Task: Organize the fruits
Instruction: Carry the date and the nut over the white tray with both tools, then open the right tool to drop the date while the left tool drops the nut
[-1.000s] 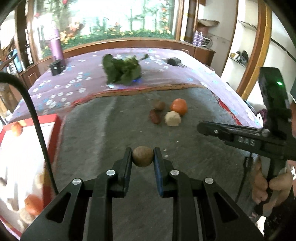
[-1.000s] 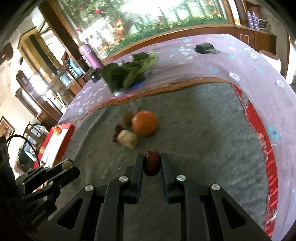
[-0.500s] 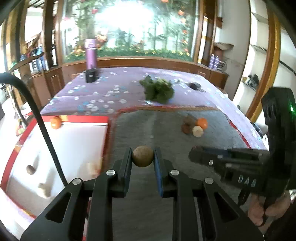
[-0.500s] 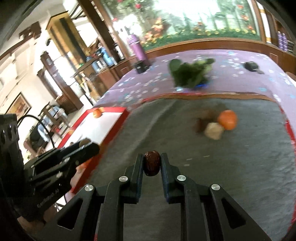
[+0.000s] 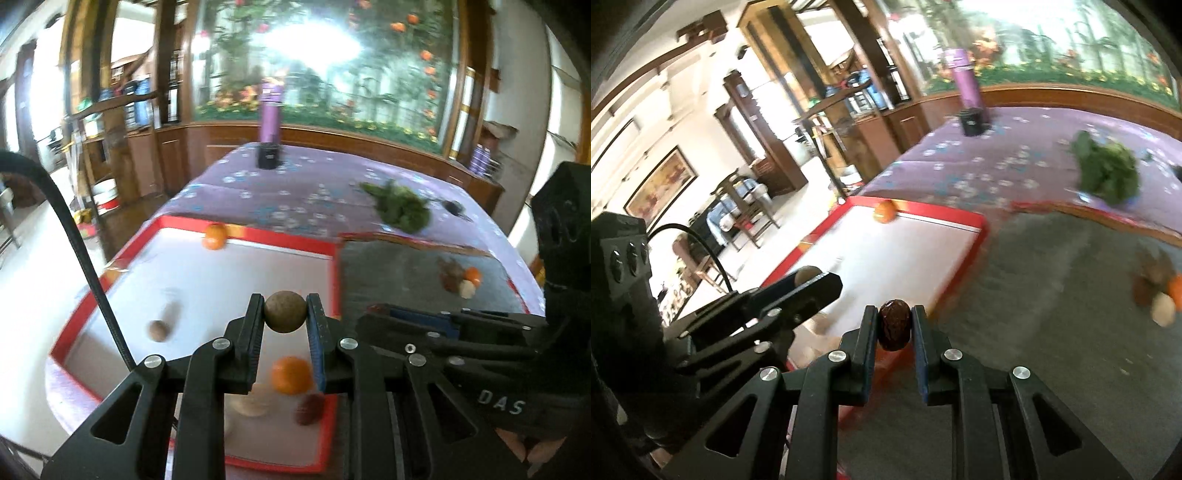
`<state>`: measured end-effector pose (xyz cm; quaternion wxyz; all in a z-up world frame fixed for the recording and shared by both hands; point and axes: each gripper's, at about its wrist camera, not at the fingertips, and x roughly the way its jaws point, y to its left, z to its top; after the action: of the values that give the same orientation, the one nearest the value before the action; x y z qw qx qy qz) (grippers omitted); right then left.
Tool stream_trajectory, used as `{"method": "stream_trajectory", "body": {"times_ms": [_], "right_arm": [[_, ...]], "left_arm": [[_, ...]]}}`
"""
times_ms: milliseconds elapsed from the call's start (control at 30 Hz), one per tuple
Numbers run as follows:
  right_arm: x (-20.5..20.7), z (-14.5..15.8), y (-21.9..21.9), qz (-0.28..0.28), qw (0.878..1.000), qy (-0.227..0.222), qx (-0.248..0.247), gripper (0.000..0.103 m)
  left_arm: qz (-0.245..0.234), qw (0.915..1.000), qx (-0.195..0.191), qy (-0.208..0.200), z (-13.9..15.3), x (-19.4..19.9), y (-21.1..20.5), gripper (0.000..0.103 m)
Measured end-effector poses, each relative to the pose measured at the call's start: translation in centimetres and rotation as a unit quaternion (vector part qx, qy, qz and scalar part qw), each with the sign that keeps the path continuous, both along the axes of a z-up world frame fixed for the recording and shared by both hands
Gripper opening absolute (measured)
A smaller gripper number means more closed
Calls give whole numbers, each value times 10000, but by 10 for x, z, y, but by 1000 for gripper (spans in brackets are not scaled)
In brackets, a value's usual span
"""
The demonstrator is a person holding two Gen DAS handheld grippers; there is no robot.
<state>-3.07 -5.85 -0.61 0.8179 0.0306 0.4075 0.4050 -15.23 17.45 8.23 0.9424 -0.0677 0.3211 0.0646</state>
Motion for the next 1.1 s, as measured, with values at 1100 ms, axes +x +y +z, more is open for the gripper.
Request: {"method": "stream_trajectory", "body": {"times_ms": [1100], "right_arm": [[-24,-35,64,213,9975,-209,-643,22]], "left_arm": [[995,9921,327,694,-46,2,53,32]]}}
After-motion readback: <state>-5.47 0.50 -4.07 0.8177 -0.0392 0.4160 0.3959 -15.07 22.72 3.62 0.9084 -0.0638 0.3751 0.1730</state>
